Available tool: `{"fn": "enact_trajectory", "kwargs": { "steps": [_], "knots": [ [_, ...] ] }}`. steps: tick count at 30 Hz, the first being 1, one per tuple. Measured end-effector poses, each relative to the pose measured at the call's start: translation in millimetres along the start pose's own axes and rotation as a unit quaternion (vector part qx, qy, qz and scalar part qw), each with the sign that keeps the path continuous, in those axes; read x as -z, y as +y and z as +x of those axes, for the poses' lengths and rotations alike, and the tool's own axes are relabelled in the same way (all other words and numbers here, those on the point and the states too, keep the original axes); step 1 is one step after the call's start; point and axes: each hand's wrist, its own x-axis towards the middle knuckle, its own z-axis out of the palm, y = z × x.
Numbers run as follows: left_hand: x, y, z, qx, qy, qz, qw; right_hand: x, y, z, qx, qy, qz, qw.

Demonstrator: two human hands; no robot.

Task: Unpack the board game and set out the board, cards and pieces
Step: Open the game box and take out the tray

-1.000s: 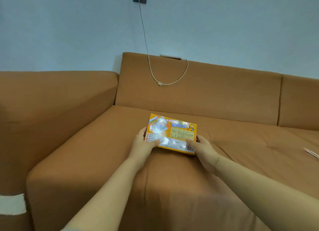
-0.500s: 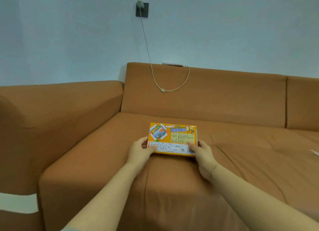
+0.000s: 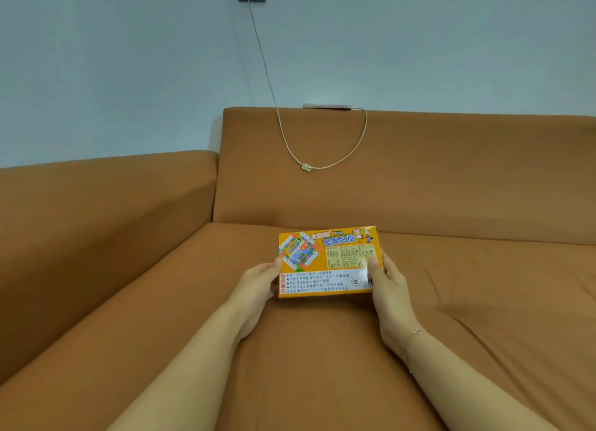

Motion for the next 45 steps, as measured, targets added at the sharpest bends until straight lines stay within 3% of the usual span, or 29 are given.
{"fn": "enact_trajectory", "kwargs": {
  "steps": [5, 12, 17, 23, 28, 31, 40, 45],
  "knots": [
    [3.6, 5.4, 18.7, 0.044, -0.024, -0.096, 0.994, -2.4, 9.7, 29.7, 0.011, -0.01, 0.005, 1.0],
    [1.8, 5.0, 12.2, 0.013, 0.017, -0.127, 0.992, -8.3, 9.1, 33.7, -0.009, -0.015, 0.0, 1.0],
    [4.8, 5.2, 5.0, -0.056, 0.054, -0.082, 0.994, -5.4, 3.6, 32.1, -0.048, -0.035, 0.004, 0.998],
    [14.7, 10.7, -1.9, -0.14, 0.066, 0.015, 0.988, -2.3, -1.4, 33.7, -0.115, -0.039, 0.104, 0.987],
    [9.3, 14.1, -8.0, -0.246, 0.063, 0.193, 0.948, 1.3, -11.7, 32.2, -0.18, -0.036, 0.218, 0.958],
    [10.3, 13.6, -6.0, -0.298, 0.116, 0.253, 0.913, 8.5, -18.4, 35.4, -0.229, -0.045, 0.263, 0.936],
    [11.2, 12.4, -4.2, -0.349, 0.124, 0.273, 0.888, 11.9, -22.9, 31.9, -0.267, -0.037, 0.183, 0.945],
    [12.2, 16.1, 0.0, -0.422, 0.192, 0.323, 0.825, 10.3, -16.3, 34.4, -0.29, -0.025, 0.175, 0.941]
  ]
}}
